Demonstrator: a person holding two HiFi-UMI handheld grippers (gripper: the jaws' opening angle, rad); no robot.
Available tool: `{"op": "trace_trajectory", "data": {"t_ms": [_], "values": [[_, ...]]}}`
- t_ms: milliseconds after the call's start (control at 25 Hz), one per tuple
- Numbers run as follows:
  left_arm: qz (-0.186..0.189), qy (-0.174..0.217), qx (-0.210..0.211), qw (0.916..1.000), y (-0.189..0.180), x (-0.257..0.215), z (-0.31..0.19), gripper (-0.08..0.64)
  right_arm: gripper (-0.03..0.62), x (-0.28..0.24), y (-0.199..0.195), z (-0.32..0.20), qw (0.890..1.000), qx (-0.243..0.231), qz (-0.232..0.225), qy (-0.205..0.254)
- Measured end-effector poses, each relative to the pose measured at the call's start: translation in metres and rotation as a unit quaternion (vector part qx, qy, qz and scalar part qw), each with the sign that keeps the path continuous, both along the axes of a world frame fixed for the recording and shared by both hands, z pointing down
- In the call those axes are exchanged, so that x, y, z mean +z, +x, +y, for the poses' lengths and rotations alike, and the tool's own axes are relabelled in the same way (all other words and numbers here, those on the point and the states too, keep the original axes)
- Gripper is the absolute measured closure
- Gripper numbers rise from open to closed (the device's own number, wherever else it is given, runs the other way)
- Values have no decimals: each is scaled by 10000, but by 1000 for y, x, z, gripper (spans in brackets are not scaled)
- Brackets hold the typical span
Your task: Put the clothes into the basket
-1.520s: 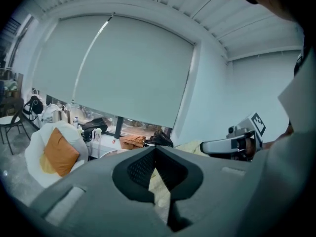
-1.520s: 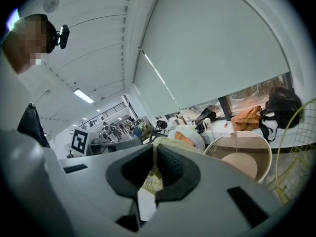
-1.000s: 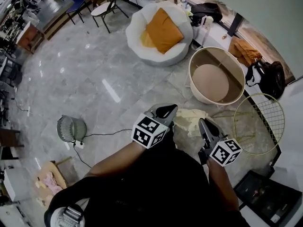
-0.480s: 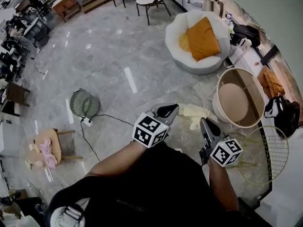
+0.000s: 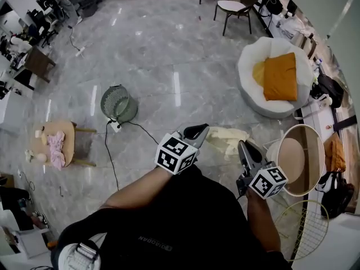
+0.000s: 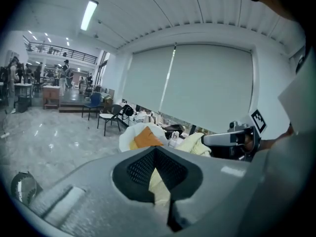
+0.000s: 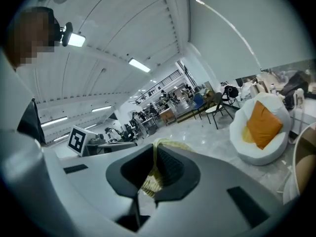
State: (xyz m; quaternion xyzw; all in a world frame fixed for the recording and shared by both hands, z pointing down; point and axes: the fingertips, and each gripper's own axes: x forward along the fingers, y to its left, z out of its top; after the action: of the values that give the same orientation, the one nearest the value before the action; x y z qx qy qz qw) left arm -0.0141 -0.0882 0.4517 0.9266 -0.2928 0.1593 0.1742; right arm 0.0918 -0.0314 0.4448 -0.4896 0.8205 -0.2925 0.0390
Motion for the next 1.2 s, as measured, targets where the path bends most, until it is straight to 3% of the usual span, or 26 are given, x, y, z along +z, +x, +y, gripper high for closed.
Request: {"op": "trace_trajectory", "data": {"t_ms": [240,680,1000,1120,1200], "values": [[203,183,-391,9989,-44,-10,-73,560,557,-1,-58,-84,9979,-627,145,20],[74,62,-1353,9908,-171,2,-164,560,557,7,-178,-208,9858,-1666,185,-91],[116,-97,-2448,9694,-245,12,-185,560,557,13,-254,-256,9603,-2776,221,-175],[62,-127,-2882,9575,-267,14,-193,560,557,17,-273,-274,9470,-3196,222,-222],[12,-159,-3263,9451,-287,15,-201,560,557,19,-289,-289,9352,-3527,218,-237]]}}
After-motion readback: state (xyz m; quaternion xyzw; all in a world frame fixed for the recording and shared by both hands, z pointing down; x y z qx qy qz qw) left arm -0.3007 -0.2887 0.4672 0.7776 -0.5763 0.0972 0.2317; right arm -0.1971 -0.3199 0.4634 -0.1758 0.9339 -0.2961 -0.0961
